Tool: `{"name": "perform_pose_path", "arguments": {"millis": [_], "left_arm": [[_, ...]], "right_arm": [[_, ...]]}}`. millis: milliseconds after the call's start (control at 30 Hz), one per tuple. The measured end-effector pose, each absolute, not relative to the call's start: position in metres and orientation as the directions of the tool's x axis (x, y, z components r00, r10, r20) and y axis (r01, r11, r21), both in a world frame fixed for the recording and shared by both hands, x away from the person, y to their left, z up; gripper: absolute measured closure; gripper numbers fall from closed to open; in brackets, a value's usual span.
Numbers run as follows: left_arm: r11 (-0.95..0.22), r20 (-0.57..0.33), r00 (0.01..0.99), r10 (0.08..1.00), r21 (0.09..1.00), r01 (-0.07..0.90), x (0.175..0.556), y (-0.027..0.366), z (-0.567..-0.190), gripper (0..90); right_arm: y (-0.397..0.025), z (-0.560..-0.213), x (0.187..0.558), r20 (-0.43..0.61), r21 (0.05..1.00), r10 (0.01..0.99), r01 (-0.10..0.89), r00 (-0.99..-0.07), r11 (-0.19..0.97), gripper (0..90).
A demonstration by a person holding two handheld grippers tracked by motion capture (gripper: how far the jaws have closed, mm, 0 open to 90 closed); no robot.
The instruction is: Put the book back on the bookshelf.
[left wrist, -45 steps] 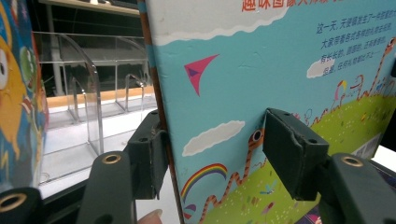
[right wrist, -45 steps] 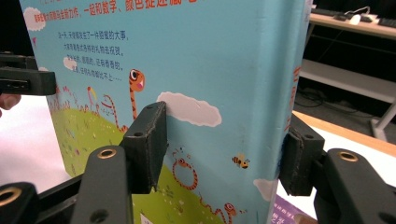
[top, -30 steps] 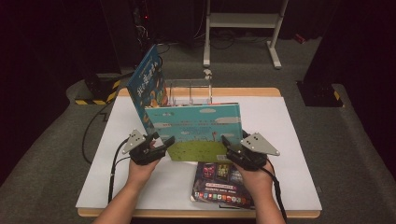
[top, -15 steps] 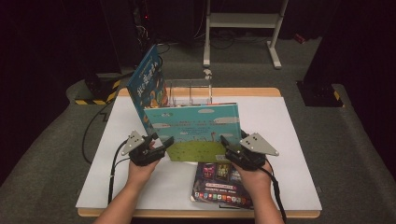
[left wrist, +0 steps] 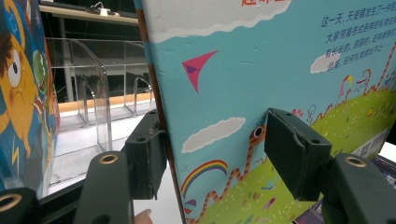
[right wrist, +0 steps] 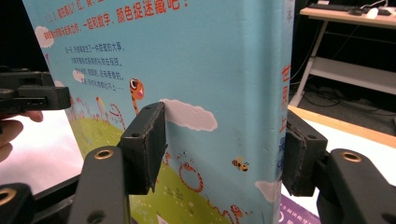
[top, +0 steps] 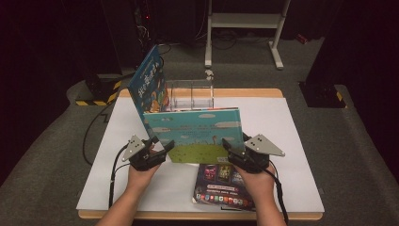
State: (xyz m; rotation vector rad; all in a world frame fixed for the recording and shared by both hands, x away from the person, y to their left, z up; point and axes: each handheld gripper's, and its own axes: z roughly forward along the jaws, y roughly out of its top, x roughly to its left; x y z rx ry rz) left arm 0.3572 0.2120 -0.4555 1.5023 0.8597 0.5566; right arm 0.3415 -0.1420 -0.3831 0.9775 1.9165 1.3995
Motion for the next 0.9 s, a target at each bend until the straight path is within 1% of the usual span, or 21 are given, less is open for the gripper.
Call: {"name": "perform_pose_path", "arguments": {"millis": [133,233,333,367,400,533,600,767,900], "left_arm": [[0.021,-0.13,0.603,0.787,0.983,0.184,0.355,0.212,-0.455,39.3],[0.007,-0.116,0.597,0.794,0.983,0.182,0.353,0.209,-0.455,37.8],[0.019,-0.153,0.594,0.79,0.974,0.226,0.352,0.21,-0.453,37.2],[0.019,-0.153,0.594,0.79,0.974,0.226,0.352,0.21,-0.453,37.3],[0.024,-0.174,0.593,0.786,0.967,0.252,0.353,0.212,-0.451,37.5],[0.045,-0.2,0.575,0.793,0.961,0.273,0.352,0.212,-0.448,37.5],[0.044,-0.2,0.566,0.8,0.96,0.276,0.351,0.21,-0.448,35.8],[0.029,-0.184,0.553,0.813,0.96,0.277,0.348,0.208,-0.451,32.8],[0.026,-0.173,0.535,0.827,0.962,0.271,0.344,0.209,-0.453,32.7]], "right_arm": [[-0.143,-0.383,0.342,0.003,0.955,0.802,0.241,-0.597,0.175,35.3],[-0.144,-0.381,0.343,0.023,0.954,0.788,0.249,-0.615,0.167,34.5],[-0.143,-0.38,0.343,0.011,0.957,0.781,0.234,-0.625,0.173,35.0],[-0.143,-0.38,0.342,0.001,0.958,0.781,0.225,-0.625,0.178,35.4],[-0.143,-0.38,0.341,-0.004,0.961,0.781,0.215,-0.624,0.176,35.9],[-0.143,-0.38,0.341,-0.018,0.965,0.778,0.192,-0.628,0.177,38.7],[-0.144,-0.38,0.342,-0.018,0.966,0.775,0.19,-0.631,0.177,39.5],[-0.144,-0.382,0.346,-0.016,0.963,0.757,0.194,-0.654,0.188,37.2],[-0.141,-0.385,0.349,-0.016,0.959,0.728,0.195,-0.685,0.205,40.0]]}}
